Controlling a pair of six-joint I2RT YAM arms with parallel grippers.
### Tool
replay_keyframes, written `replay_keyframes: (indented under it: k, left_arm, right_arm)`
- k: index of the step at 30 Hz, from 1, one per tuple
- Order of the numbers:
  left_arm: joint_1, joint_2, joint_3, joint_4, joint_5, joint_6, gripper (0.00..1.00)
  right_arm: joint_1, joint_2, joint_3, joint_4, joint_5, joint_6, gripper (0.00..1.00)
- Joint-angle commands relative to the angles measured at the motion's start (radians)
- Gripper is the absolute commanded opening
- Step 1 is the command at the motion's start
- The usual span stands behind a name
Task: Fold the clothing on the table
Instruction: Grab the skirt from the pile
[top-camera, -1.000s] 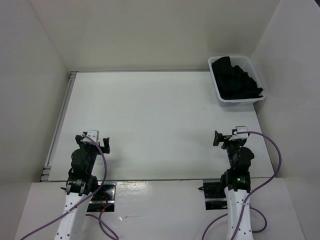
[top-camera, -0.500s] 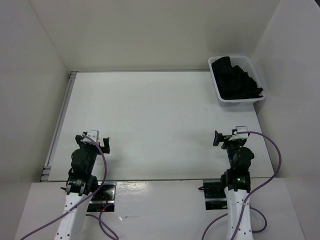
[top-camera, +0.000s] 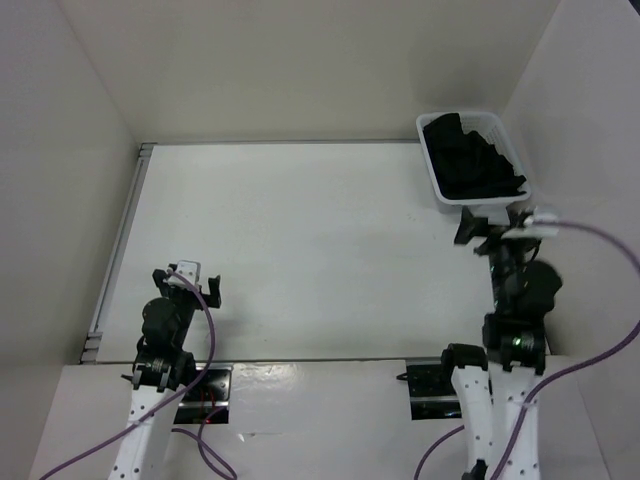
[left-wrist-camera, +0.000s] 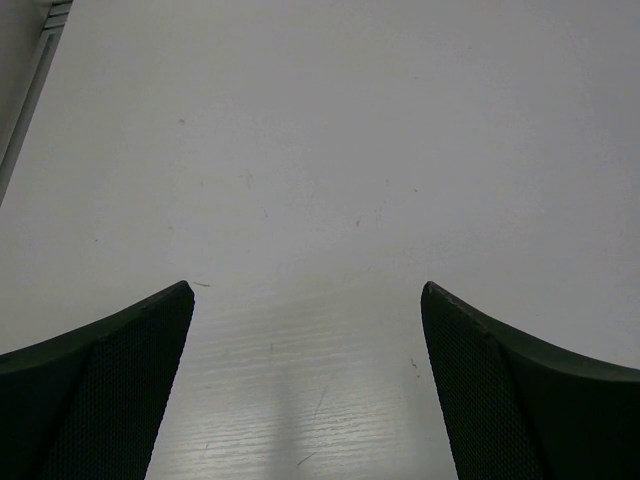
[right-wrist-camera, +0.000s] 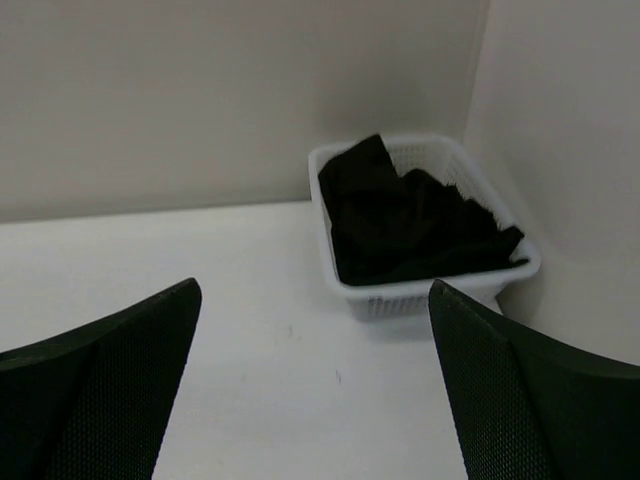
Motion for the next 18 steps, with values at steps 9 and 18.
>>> replay_keyframes:
  k: [9,18]
  left_arm:
    - [-0.005,-0.007,0.301,0.179,-0.052,0.030,1.00]
    - [-0.005,0.844,1.161,-0.282,-0.253,-0.048,1.00]
  right_arm:
    - [-0.023,0.687,0.754,-0.463,-0.162,-0.003,0.98]
    - [-0.040,1.060,1.029,-0.637,-0.025,-0.205,0.98]
